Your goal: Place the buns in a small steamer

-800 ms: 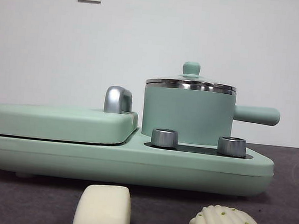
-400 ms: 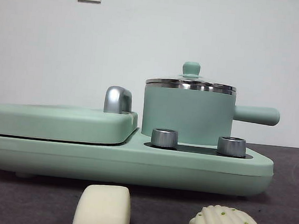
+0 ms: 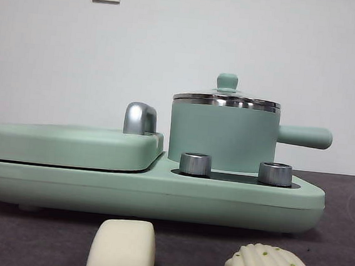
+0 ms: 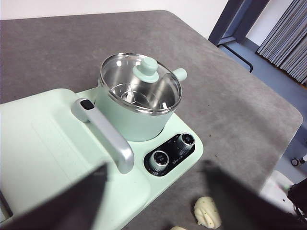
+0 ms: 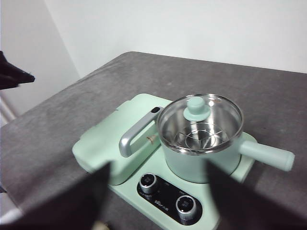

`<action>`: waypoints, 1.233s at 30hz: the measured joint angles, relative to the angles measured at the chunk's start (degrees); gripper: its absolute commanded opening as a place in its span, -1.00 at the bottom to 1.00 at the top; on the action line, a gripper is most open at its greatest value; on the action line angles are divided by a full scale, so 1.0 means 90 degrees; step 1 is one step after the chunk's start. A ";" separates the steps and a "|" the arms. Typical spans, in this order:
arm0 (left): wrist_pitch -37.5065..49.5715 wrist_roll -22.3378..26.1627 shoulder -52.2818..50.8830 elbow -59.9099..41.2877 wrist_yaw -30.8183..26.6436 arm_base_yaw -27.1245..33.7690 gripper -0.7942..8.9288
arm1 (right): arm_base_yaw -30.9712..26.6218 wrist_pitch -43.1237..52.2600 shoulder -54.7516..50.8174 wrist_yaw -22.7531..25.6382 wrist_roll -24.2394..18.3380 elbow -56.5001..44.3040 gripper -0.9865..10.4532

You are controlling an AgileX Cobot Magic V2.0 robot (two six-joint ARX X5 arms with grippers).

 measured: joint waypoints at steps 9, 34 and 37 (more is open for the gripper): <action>0.0194 -0.0192 0.0236 0.0002 0.0000 0.0000 0.19 | 0.0000 0.0000 0.0000 0.0044 -0.0005 0.0000 0.12; -0.0753 0.0238 0.3772 0.2601 -0.0209 -0.0957 0.19 | 0.0000 -0.0015 0.0000 0.0044 0.0058 0.0000 0.12; -0.0862 0.0359 0.4320 0.3155 -0.0216 -0.1146 0.19 | 0.0000 -0.0015 0.0000 0.0044 0.0058 0.0000 0.12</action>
